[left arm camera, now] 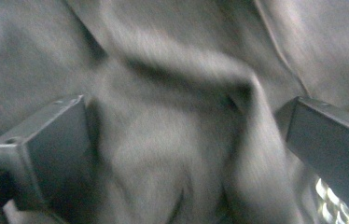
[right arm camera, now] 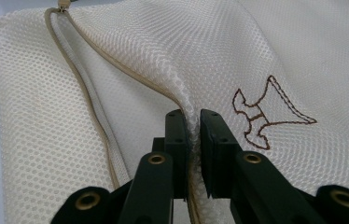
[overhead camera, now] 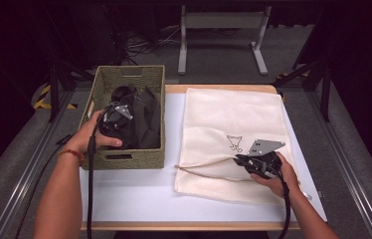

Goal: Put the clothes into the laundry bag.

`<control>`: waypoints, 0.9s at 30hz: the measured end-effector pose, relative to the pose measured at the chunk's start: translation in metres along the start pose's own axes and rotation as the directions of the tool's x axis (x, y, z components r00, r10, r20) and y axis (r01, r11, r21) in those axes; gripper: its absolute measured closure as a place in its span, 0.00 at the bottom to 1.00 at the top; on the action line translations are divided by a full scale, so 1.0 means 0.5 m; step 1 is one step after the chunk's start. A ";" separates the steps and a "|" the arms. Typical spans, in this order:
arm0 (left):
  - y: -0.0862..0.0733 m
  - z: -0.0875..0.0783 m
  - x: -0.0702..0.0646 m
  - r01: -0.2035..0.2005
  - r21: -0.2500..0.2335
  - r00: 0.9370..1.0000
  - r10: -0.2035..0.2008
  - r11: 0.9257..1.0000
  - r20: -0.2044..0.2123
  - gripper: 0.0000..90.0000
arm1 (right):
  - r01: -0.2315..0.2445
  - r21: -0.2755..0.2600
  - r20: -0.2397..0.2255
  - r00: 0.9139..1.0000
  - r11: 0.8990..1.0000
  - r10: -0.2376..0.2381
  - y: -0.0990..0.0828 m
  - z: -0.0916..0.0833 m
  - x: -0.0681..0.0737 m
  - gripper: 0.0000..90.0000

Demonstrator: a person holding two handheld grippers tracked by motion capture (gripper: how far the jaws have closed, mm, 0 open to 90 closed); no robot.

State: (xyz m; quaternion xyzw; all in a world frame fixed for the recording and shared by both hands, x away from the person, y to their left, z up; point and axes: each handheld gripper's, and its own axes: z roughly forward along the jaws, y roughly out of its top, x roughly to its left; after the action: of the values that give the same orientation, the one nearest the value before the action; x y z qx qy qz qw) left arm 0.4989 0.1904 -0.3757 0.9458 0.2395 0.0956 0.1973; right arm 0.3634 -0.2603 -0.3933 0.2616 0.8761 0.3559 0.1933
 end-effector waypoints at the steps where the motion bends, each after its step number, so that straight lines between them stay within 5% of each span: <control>1: 0.009 0.013 -0.001 -0.013 0.024 1.000 0.013 1.000 -0.002 0.00 | -0.003 0.001 -0.002 1.000 1.000 0.003 0.000 0.001 0.000 0.91; 4: 0.025 0.035 -0.005 -0.030 0.031 0.999 0.031 0.999 -0.018 0.00 | -0.002 0.004 -0.005 1.000 1.000 0.002 -0.002 0.003 0.000 0.91; 9: 0.019 0.046 -0.013 -0.023 0.070 1.000 0.021 0.997 0.021 0.00 | -0.004 0.006 -0.010 1.000 1.000 0.005 -0.006 0.003 0.000 0.90; 11: 0.020 0.048 -0.018 -0.041 0.073 0.999 0.042 0.996 -0.011 0.00 | -0.007 0.007 -0.006 1.000 1.000 0.007 -0.008 0.001 0.000 0.89; 23: 0.029 0.068 -0.017 -0.011 0.105 1.000 0.009 0.994 0.020 0.00 | -0.009 0.005 -0.003 1.000 1.000 0.009 -0.007 -0.004 0.003 0.86; 27: 0.039 0.073 -0.016 -0.015 0.150 1.000 0.016 0.989 -0.009 0.04 | -0.009 0.005 -0.001 1.000 1.000 0.009 -0.006 -0.003 0.002 0.86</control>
State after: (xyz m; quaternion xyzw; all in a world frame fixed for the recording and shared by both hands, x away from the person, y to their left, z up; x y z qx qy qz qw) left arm 0.5102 0.1585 -0.4011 0.9593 0.2397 0.0837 0.1235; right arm 0.3608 -0.2627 -0.3946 0.2658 0.8760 0.3546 0.1904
